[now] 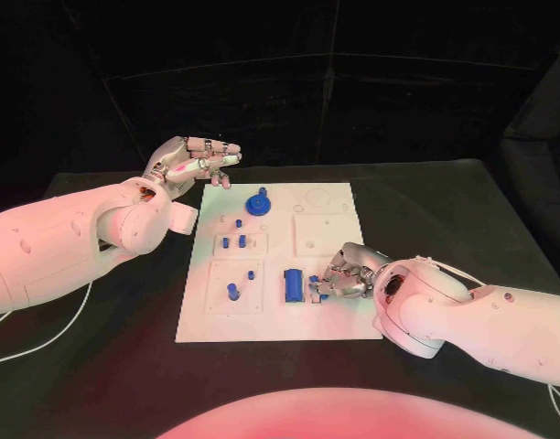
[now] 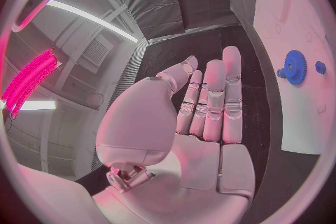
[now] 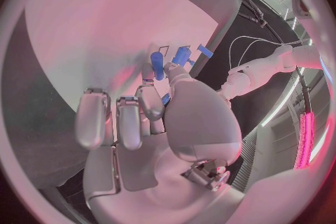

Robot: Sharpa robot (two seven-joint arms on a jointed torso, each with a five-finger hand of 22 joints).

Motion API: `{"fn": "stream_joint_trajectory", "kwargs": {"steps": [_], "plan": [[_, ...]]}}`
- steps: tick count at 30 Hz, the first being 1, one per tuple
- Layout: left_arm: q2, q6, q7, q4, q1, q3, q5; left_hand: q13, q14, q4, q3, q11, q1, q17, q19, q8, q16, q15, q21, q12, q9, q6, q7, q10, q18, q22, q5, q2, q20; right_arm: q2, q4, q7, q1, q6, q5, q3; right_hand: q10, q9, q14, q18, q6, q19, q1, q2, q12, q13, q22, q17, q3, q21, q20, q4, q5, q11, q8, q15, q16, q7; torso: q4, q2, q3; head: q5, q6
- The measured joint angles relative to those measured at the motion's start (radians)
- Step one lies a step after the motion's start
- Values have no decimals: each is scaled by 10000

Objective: Assemble the parts on the task board

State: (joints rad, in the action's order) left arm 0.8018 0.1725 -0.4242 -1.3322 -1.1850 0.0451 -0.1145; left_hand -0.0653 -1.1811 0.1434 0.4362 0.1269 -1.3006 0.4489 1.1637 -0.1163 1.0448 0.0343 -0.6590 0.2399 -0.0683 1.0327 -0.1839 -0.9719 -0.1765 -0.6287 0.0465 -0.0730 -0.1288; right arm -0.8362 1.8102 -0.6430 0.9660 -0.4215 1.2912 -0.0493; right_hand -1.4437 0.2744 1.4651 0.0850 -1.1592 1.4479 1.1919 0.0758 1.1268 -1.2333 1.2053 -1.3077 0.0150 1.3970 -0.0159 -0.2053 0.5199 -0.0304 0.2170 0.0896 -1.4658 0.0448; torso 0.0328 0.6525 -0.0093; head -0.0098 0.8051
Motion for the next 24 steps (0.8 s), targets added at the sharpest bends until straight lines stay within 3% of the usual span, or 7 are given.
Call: {"fn": "stream_joint_trajectory", "kwargs": {"steps": [2, 6, 8, 13, 18, 24], "plan": [[0, 0, 3, 0, 0, 0, 0, 0, 0, 0, 0, 0, 0, 0, 0, 0, 0, 0, 0, 0, 0, 0, 0, 0, 0, 0, 0, 0, 0, 19, -4, -27, 0, 4, 37, 0, 0, 41, 0, 1, -1, 0, -138, 3, 0, -10, 0, 0, -138, 0, 0, -138, -453, 0, 1, 0, 0, 0, 0, 0, 0, -1, 0], [3, 0, 10, 0, 0, 0, 0, 0, 0, 0, 0, 0, 0, 0, 0, 0, 0, 0, 0, 0, 0, 0, 0, 0, 0, 0, 0, 0, 0, 42, -11, -54, 0, 7, 97, -2, 0, 122, 0, 1, 0, 0, -292, -51, 0, -33, 13, 0, -465, 0, 0, -388, -1841, 0, 45, 0, 0, -1, 0, 0, 1, -9, 0], [3, -1, 13, 0, 0, 0, 0, 0, 0, 0, 0, 0, 0, 0, 0, 0, 0, 0, 0, 3, 0, 0, 0, 0, 0, 0, 0, 0, 0, 50, -11, -60, -1, 10, 119, -4, 0, 167, 0, 0, 0, 0, -347, -106, 0, -45, 13, 1, -601, 0, 0, -483, -2171, 0, 64, 0, 0, 0, 0, 0, 1, -11, 7], [3, -2, 22, 0, 0, 0, 0, 0, 74, 0, 0, -37, 0, -22, 0, 0, 0, -2, 0, 62, 0, 0, 0, 36, 2, 17, 0, 0, 0, 41, 47, -62, -3, 19, 160, -6, 0, 201, 0, 1, 0, -1, -358, -117, 0, -43, 45, 1, -671, 0, 0, -554, -2259, 0, 64, 0, 0, 0, 1, 0, 2, -19, 8], [3, -3, 29, 1, 0, 0, 0, 0, 74, 0, 0, -36, 0, -22, 0, 0, 0, -2, 0, 62, 0, 0, 0, 36, 1, 17, 0, 0, 0, -14, 154, -31, -3, 15, 178, -5, 1, 271, 0, 1, 0, -1, -506, -265, -61, -10, 102, 1, -817, 47, 0, -699, -2259, 0, 116, 0, 0, 0, 4, -1, 6, -20, 9], [3, -6, 41, 1, 0, 0, 0, 0, 73, 0, 0, -36, 0, -21, 0, 0, 0, -2, 0, 62, 0, 0, 0, 36, 1, 16, 0, 0, 0, -119, 363, 53, -3, -18, 216, 0, -19, 337, 0, 1, 0, 35, -560, -412, -60, -11, 119, 2, -985, 47, 35, -831, -1908, -20, 117, -1, 0, 0, 8, -3, 12, -20, 4]]}}
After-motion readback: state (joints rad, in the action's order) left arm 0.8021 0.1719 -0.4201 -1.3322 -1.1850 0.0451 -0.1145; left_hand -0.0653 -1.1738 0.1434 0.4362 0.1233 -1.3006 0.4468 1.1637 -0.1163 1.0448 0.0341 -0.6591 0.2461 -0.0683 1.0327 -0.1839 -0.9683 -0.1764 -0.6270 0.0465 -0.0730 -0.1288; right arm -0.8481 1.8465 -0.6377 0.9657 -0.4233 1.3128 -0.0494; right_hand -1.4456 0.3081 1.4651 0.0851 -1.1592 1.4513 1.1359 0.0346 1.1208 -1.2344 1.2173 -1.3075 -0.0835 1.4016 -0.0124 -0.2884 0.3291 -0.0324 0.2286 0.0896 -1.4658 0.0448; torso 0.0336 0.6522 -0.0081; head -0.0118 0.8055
